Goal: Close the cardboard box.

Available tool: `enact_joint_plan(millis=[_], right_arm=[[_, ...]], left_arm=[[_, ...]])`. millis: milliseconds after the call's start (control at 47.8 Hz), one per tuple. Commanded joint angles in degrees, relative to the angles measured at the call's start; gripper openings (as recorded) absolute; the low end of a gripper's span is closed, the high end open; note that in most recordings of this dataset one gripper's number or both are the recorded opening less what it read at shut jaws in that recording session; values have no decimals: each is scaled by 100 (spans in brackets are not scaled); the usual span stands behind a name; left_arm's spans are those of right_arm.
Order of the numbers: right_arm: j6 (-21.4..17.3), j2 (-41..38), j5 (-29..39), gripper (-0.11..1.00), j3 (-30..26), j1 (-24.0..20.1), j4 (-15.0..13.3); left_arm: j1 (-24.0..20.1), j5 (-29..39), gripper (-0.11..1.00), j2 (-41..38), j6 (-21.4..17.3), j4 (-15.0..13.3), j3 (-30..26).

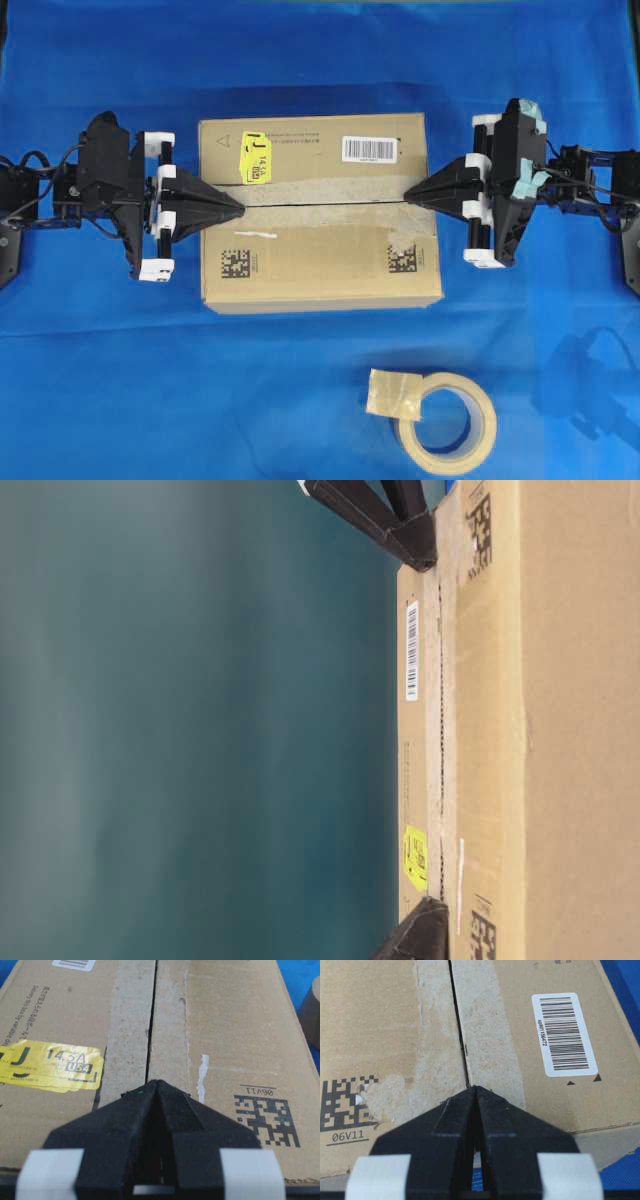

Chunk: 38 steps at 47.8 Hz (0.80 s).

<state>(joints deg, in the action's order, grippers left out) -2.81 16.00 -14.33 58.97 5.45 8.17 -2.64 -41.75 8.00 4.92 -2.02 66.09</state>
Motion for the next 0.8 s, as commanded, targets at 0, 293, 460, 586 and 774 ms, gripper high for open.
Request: enact_joint_plan(millis=[0, 293, 460, 586, 774], right_arm=[[-9, 18, -26, 0, -53, 44, 18], [-9, 18, -26, 0, -53, 44, 18], [-9, 18, -26, 0, -53, 44, 18], [-9, 18, -26, 0, -62, 44, 18], [-9, 18, -18, 0, -53, 44, 18]], left_arm=[[-53, 18, 0, 0, -9, -18, -53], [-53, 18, 0, 0, -9, -26, -62], [-53, 18, 0, 0, -9, -26, -79], [-53, 18, 0, -26, -9, -26, -105], [-53, 18, 0, -26, -9, -26, -105]])
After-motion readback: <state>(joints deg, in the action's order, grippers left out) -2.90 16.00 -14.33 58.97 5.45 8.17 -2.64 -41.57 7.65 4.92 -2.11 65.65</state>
